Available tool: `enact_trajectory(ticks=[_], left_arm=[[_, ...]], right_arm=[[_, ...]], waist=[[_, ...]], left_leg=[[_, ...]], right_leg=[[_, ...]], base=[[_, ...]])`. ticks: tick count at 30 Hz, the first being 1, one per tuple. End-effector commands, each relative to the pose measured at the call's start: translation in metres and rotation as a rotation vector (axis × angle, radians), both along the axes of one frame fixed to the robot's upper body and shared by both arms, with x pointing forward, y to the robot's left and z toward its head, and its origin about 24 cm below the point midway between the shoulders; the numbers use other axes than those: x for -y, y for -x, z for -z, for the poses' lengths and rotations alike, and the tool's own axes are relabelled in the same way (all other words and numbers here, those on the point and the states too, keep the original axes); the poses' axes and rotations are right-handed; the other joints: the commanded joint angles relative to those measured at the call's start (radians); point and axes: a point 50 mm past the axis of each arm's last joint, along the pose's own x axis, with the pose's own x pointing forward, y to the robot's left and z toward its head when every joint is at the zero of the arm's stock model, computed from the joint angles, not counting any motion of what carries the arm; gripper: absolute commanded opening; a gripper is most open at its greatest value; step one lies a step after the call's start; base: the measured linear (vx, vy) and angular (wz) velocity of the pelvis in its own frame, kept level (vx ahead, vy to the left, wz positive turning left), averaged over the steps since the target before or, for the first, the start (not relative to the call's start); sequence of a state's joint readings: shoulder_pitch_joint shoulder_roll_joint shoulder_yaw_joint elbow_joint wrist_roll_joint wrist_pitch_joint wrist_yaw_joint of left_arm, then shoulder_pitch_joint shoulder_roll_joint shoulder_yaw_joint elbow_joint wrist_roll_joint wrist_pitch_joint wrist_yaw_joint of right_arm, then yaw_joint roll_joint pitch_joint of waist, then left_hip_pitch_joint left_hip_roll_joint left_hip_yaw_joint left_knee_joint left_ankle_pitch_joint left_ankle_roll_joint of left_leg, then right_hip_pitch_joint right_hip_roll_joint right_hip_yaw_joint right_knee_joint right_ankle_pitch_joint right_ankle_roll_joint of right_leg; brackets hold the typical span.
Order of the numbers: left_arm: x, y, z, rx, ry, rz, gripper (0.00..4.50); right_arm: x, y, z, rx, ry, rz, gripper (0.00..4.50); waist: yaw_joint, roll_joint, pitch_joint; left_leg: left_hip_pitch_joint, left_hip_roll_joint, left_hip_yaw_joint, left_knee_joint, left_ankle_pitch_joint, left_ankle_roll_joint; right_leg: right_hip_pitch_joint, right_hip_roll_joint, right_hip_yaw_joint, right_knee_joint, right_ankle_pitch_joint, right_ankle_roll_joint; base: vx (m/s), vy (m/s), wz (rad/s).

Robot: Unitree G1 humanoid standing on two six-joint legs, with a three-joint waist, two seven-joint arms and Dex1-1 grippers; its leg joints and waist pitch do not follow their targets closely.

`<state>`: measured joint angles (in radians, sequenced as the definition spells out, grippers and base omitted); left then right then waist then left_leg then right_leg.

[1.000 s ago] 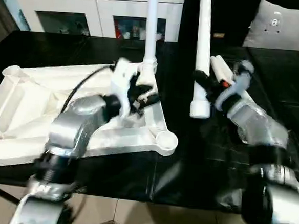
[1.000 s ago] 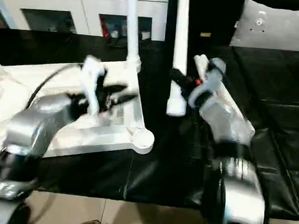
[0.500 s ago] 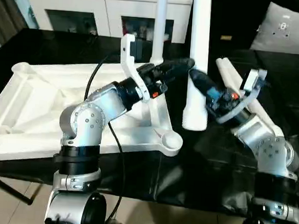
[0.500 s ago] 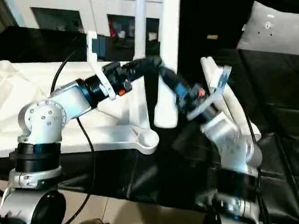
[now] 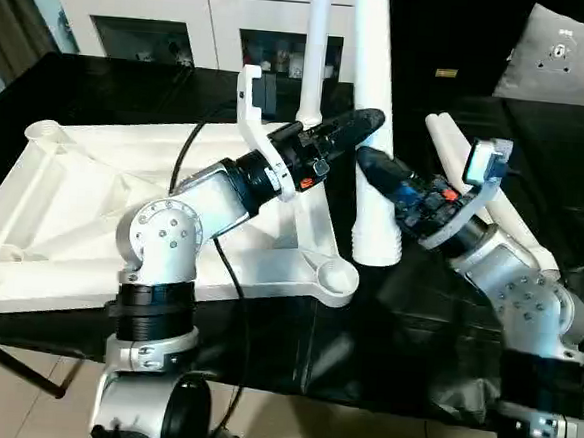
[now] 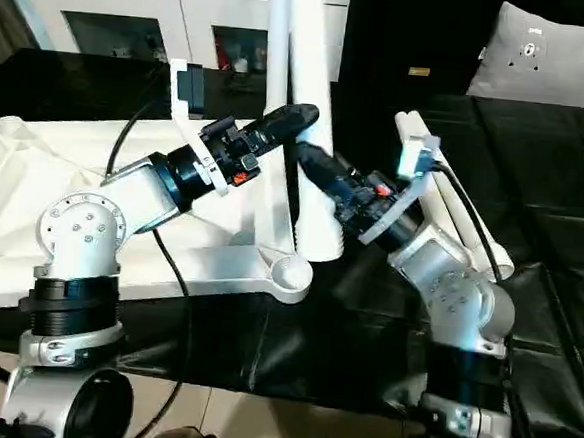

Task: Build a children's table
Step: Pick table leg

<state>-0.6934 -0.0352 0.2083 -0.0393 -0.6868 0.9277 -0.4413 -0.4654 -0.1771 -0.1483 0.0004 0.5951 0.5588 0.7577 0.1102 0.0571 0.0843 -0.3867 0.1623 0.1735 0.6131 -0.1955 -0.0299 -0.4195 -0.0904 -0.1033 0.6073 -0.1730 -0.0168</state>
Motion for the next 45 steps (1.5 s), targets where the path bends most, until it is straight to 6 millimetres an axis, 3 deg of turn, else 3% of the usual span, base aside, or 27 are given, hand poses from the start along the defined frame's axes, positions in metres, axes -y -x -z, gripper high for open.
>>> enact_trajectory(ticks=[1, 2, 7, 8, 12, 16, 20, 29, 36, 40, 45], left_arm=[[0.009, 0.005, -0.007, 0.092, -0.062, -0.009, 2.78], [0.009, 0.004, -0.006, 0.101, -0.083, -0.036, 2.22], [0.013, 0.001, -0.001, 0.161, -0.176, -0.115, 2.08], [0.016, 0.002, 0.001, 0.218, -0.213, -0.156, 2.08], [0.024, 0.007, 0.003, 0.236, -0.187, -0.173, 2.08], [0.027, 0.009, 0.007, 0.228, -0.168, -0.170, 2.08], [0.030, 0.013, 0.010, 0.194, -0.116, -0.116, 2.08], [0.029, 0.012, 0.016, 0.126, -0.034, -0.108, 2.08], [0.026, 0.019, 0.021, 0.313, -0.178, -0.040, 2.08], [0.023, 0.020, 0.020, 0.329, -0.172, -0.021, 2.08], [0.022, 0.018, 0.019, 0.271, -0.096, -0.041, 2.08]], right_arm=[[-0.010, -0.002, 0.005, 0.054, 0.138, 0.100, 1.84], [-0.012, -0.002, 0.006, 0.079, 0.179, 0.131, 1.84], [-0.020, 0.000, 0.007, 0.167, 0.227, 0.209, 1.84], [-0.025, 0.002, 0.009, 0.211, 0.240, 0.247, 1.84], [-0.027, 0.005, 0.015, 0.239, 0.223, 0.316, 1.84], [-0.026, 0.007, 0.020, 0.278, 0.232, 0.356, 1.84], [-0.027, 0.009, 0.023, 0.299, 0.243, 0.340, 1.84], [-0.026, 0.012, 0.027, 0.345, 0.270, 0.349, 1.84], [-0.029, 0.013, 0.032, 0.376, 0.303, 0.329, 1.84], [-0.030, 0.015, 0.036, 0.407, 0.349, 0.300, 1.84], [-0.031, 0.016, 0.039, 0.417, 0.368, 0.288, 1.84]], waist=[[0.002, -0.018, -0.078], [-0.002, -0.020, -0.077], [-0.002, -0.016, -0.080], [0.001, -0.012, -0.085], [-0.005, -0.014, -0.088], [-0.008, -0.013, -0.085], [-0.014, -0.012, -0.081], [-0.022, -0.010, -0.089], [-0.019, -0.009, -0.095], [-0.019, -0.008, -0.095], [-0.020, -0.013, -0.092]], left_leg=[[0.007, 0.057, -0.026, -0.073, -0.096, 0.052], [0.006, 0.055, -0.024, -0.073, -0.099, 0.046], [0.009, 0.059, -0.025, -0.074, -0.094, 0.053], [0.006, 0.061, -0.029, -0.073, -0.078, 0.062], [0.002, 0.060, -0.026, -0.067, -0.049, 0.087], [0.002, 0.059, -0.023, -0.068, -0.073, 0.099], [0.004, 0.060, -0.025, -0.072, -0.123, 0.086], [0.001, 0.057, -0.024, -0.065, -0.094, 0.104], [0.005, 0.060, -0.027, -0.062, -0.068, 0.125], [0.007, 0.062, -0.024, -0.062, -0.071, 0.111], [0.007, 0.062, -0.023, -0.065, -0.111, 0.096]], right_leg=[[0.062, -0.069, 0.054, -0.091, -0.337, -0.117], [0.061, -0.066, 0.055, -0.092, -0.334, -0.110], [0.060, -0.065, 0.058, -0.086, -0.278, -0.124], [0.064, -0.066, 0.056, -0.080, -0.237, -0.136], [0.069, -0.070, 0.058, -0.070, -0.140, -0.180], [0.069, -0.068, 0.057, -0.075, -0.168, -0.191], [0.069, -0.066, 0.057, -0.082, -0.227, -0.177], [0.073, -0.065, 0.055, -0.076, -0.178, -0.196], [0.073, -0.066, 0.057, -0.070, -0.160, -0.191], [0.072, -0.065, 0.057, -0.064, -0.145, -0.211], [0.073, -0.067, 0.058, -0.070, -0.198, -0.204]], base=[[0.000, 0.000, 0.00], [0.000, 0.000, 0.00], [0.000, 0.000, 0.00], [0.000, 0.000, 0.00], [0.000, 0.000, 0.00], [0.000, 0.000, 0.00], [0.000, 0.000, 0.00], [0.000, 0.000, 0.00], [0.000, 0.000, 0.00], [0.000, 0.000, 0.00], [0.000, 0.000, 0.00]])
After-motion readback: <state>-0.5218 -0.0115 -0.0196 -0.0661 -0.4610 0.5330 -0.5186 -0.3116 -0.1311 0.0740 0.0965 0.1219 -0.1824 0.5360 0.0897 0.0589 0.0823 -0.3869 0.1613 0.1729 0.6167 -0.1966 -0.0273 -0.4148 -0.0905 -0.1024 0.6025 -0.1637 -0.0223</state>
